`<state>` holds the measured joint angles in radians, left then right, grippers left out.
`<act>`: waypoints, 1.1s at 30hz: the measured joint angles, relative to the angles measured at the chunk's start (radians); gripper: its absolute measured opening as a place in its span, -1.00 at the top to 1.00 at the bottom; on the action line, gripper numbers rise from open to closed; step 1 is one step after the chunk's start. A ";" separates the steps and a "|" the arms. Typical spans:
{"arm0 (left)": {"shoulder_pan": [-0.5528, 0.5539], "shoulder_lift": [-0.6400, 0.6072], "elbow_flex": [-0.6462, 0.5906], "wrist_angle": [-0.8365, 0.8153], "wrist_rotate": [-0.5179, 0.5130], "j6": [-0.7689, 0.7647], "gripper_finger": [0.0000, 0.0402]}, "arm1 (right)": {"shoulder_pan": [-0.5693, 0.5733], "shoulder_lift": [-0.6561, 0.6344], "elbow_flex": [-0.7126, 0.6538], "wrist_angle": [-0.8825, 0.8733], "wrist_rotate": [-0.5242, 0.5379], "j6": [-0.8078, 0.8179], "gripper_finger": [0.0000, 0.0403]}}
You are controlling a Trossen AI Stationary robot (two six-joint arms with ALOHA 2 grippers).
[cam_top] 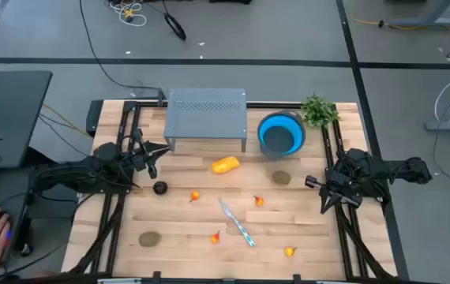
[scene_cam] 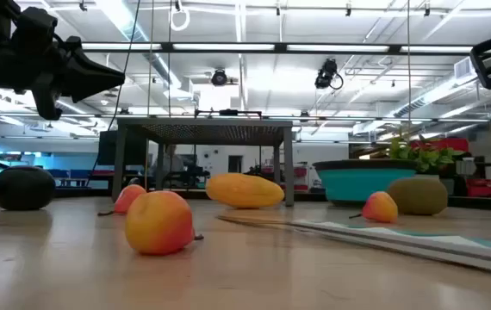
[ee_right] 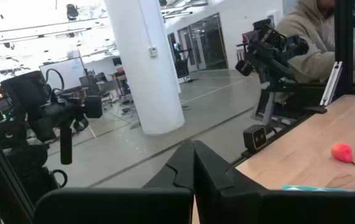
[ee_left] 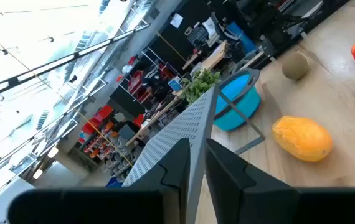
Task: Pick & Place Fruit
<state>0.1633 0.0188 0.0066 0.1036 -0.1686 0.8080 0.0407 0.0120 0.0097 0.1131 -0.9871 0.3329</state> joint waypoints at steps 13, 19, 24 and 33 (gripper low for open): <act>0.000 0.000 0.000 0.000 0.000 0.000 0.72 | 0.000 0.000 0.000 0.000 0.000 0.000 1.00; 0.000 0.000 0.000 0.000 0.000 0.000 0.72 | 0.000 0.000 0.000 0.000 0.000 0.000 1.00; 0.000 0.011 0.000 -0.001 0.000 0.000 0.72 | 0.000 0.000 0.000 0.000 0.000 0.000 1.00; 0.000 0.010 0.000 0.000 0.000 0.000 0.72 | 0.000 0.000 0.000 0.000 0.000 0.000 1.00</act>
